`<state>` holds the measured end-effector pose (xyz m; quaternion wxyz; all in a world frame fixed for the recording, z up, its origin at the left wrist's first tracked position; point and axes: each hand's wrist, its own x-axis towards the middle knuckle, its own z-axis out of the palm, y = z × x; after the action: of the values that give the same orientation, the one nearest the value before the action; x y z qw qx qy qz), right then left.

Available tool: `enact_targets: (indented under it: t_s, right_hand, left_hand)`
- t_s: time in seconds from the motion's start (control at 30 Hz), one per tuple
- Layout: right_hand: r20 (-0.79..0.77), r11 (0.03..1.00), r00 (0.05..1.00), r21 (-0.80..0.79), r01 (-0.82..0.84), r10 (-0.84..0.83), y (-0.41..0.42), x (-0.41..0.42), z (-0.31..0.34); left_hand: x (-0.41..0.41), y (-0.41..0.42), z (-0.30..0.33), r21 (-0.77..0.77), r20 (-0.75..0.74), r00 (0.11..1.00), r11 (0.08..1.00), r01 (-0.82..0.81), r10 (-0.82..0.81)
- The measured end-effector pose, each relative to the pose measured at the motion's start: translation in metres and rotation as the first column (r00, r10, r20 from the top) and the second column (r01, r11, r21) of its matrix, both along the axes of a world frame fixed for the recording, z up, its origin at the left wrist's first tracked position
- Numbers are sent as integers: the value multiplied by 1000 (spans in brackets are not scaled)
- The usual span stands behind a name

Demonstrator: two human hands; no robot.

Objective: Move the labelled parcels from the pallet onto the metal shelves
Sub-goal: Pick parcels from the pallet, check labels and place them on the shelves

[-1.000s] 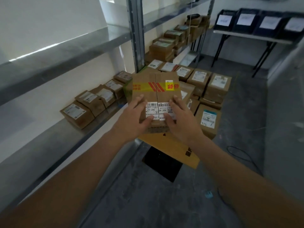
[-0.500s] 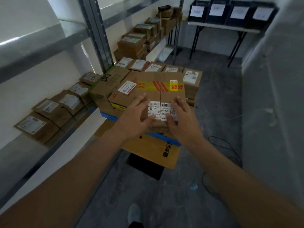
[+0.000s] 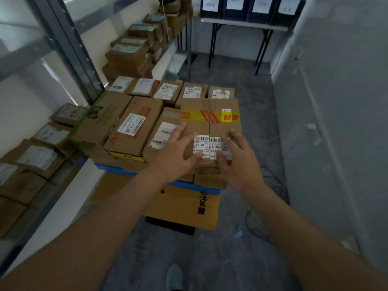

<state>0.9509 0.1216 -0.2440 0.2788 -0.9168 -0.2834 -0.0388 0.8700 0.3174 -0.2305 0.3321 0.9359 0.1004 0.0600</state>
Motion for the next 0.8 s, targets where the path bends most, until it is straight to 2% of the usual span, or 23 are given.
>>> enact_targets:
  t_s: [0.3,0.5,0.8]
  right_hand:
    - [-70,994,992,-47,98,-101,11,20,-34]
    - [-136,997,988,-23,73,-76,17,31,-54]
    - [-209,1000,977,14,-25,28,16,50,-78]
  left_hand:
    - [39,19,-35,-14,-48,994,995,97,-98]
    - [53,29,-53,-17,-90,989,993,116,-117]
    - [65,20,-66,26,-150,988,999,44,-40]
